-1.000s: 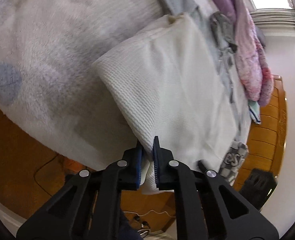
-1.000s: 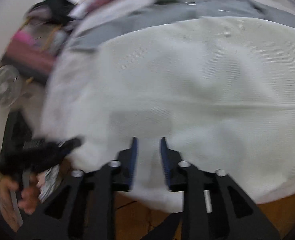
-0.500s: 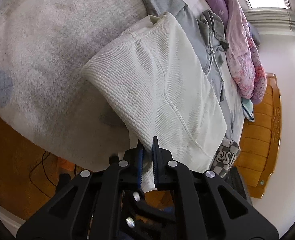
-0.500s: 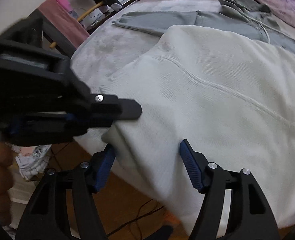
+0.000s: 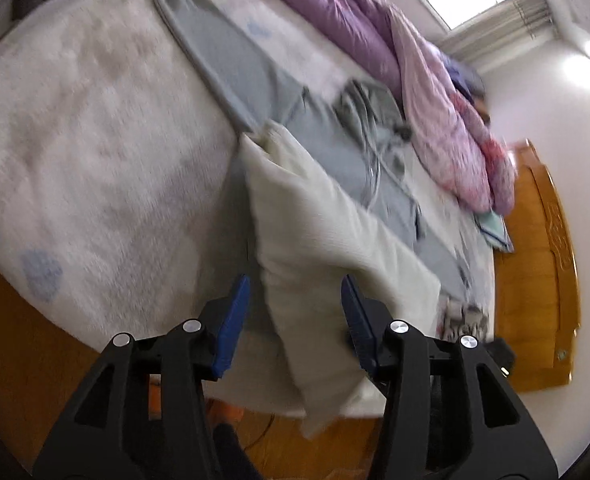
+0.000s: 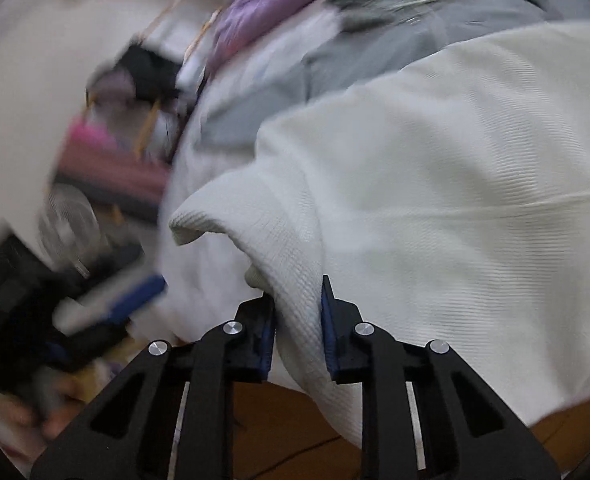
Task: Fold large clothes
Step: 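Lift the hem and fold it toward the collar with both grippers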
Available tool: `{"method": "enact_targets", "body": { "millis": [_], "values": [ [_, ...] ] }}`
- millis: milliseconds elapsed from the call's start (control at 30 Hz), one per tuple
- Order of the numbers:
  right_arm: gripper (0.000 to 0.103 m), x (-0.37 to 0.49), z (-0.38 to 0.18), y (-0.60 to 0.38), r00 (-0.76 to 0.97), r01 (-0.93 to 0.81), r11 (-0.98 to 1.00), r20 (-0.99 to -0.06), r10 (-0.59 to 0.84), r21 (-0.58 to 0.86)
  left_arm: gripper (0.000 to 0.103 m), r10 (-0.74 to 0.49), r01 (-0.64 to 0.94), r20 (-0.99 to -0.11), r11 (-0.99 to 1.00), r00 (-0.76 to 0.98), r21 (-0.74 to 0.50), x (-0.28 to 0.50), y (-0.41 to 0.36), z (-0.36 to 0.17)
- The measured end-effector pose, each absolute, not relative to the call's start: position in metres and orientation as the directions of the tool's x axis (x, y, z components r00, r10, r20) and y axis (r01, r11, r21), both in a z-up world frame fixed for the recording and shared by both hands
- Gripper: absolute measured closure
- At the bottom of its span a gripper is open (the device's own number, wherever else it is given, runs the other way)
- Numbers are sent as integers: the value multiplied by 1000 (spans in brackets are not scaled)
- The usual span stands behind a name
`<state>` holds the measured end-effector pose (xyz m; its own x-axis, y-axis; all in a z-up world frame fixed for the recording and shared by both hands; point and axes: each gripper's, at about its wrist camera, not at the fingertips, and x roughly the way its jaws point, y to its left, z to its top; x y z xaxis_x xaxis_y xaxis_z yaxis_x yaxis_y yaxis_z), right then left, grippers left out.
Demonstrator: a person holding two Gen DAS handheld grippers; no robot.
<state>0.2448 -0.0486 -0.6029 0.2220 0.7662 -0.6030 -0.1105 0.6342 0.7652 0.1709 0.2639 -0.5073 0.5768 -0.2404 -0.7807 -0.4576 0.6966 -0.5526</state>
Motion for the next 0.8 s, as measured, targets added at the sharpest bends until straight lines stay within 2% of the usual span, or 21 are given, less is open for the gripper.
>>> {"method": "enact_targets", "body": {
  "millis": [133,200,267,367,433,500,600,700,800],
  "values": [
    [85,253,-587,-114,318,-2,539,-510,799,842,54,-226,-474,-827,729,515,-495,193,239,-522],
    [85,252,-581,-152,387,51,505,-483,785,862,54,-199,-444,-873,798,445,-408,210,211,-534],
    [85,249,-585,-193,452,129,460,-465,761,878,54,-220,-398,-886,830,409,-390,220,189,-545],
    [86,242,-602,-244,518,239,430,-489,702,870,53,-311,-370,-875,814,371,-447,234,153,-565],
    [87,231,-623,-272,551,322,392,-507,663,862,46,-332,-363,-877,815,347,-452,241,132,-575],
    [87,221,-645,-290,562,391,370,-537,629,843,39,-334,-351,-886,828,321,-438,246,117,-585],
    [88,205,-676,-306,554,485,326,-574,603,811,37,-326,-329,-905,852,274,-407,250,96,-602],
    [88,196,-685,-317,564,511,281,-563,604,812,37,-359,-332,-906,846,223,-417,251,85,-617],
    [89,195,-677,-321,574,490,283,-550,607,824,28,-366,-321,-903,847,224,-423,246,80,-622]
  ]
}}
